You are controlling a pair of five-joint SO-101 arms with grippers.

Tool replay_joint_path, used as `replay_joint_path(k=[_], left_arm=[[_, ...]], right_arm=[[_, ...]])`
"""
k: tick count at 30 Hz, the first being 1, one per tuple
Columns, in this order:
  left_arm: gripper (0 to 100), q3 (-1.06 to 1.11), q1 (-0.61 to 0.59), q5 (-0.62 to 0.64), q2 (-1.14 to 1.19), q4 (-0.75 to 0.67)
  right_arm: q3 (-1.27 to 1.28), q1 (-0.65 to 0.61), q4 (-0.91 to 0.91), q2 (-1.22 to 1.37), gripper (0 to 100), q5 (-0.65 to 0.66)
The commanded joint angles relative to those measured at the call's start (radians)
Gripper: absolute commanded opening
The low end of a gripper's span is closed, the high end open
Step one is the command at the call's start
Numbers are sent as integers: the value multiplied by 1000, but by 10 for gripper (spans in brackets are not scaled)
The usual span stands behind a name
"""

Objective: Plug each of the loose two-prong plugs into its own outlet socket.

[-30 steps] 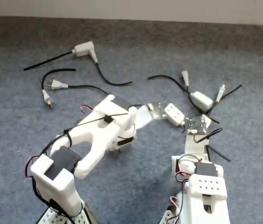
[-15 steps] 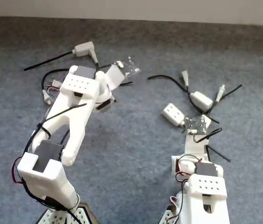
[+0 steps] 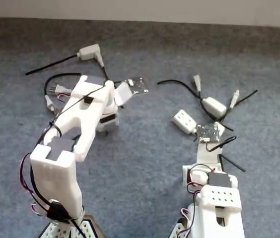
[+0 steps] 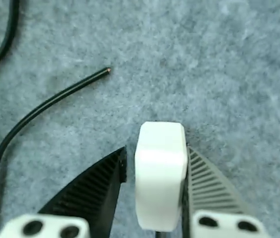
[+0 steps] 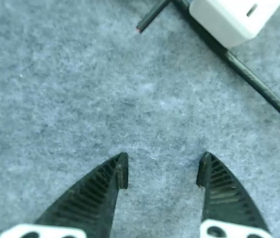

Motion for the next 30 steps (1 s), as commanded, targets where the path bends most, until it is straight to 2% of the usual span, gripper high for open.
replay_joint_path(k=[1,6,12,22,26,30], left_arm=[[204,-27,10,-2,-45,80],[203,-24,12,-3,-117,121],[200,-10,65,2,-131,249],[199,16,226,172,-133,287],[199,-16,220,181,-133,276],[199,-108,157,183,-133,288]], right_arm=[[-4,5,-15,-8,228,11],[-4,5,-15,-8,228,11],[-4,5,-15,-8,228,11],[-4,5,-15,-8,228,11],[-4,5,-15,-8,228,11],[-4,5,-15,-8,228,11]])
